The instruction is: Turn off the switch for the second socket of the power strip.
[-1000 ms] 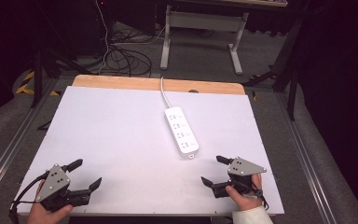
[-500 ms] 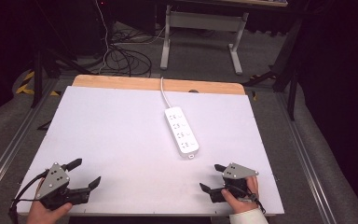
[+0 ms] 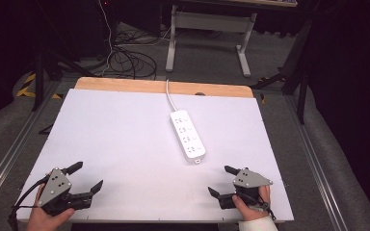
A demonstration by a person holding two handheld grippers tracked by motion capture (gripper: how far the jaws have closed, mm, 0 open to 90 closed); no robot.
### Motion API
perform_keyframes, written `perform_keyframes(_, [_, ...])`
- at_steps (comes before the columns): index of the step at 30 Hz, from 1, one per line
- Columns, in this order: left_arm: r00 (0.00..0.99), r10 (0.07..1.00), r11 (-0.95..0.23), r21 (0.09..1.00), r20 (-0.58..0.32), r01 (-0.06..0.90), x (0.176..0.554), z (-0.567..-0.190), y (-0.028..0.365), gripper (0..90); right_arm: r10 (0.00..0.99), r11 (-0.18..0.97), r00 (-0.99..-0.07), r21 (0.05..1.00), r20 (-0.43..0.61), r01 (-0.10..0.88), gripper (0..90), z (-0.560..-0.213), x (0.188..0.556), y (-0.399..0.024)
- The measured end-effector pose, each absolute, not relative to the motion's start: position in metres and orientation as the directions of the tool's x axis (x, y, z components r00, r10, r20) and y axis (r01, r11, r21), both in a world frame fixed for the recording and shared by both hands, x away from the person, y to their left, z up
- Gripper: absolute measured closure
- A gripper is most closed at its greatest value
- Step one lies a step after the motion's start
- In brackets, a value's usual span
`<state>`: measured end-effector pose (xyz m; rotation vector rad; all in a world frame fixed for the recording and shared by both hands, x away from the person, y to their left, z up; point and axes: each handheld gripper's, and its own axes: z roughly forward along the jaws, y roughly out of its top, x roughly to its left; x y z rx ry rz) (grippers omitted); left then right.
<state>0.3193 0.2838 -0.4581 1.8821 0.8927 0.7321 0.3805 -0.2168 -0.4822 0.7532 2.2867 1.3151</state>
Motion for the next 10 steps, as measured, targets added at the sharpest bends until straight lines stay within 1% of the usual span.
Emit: perform_keyframes(10, [0.566,0.816,-0.331,0.899,0.119,0.288,0.3230,-0.4577,0.2831,15.4,0.636,0.411,-0.768,0.873,-0.068,0.263,8.5,-0.4837,0.3792,-0.2181])
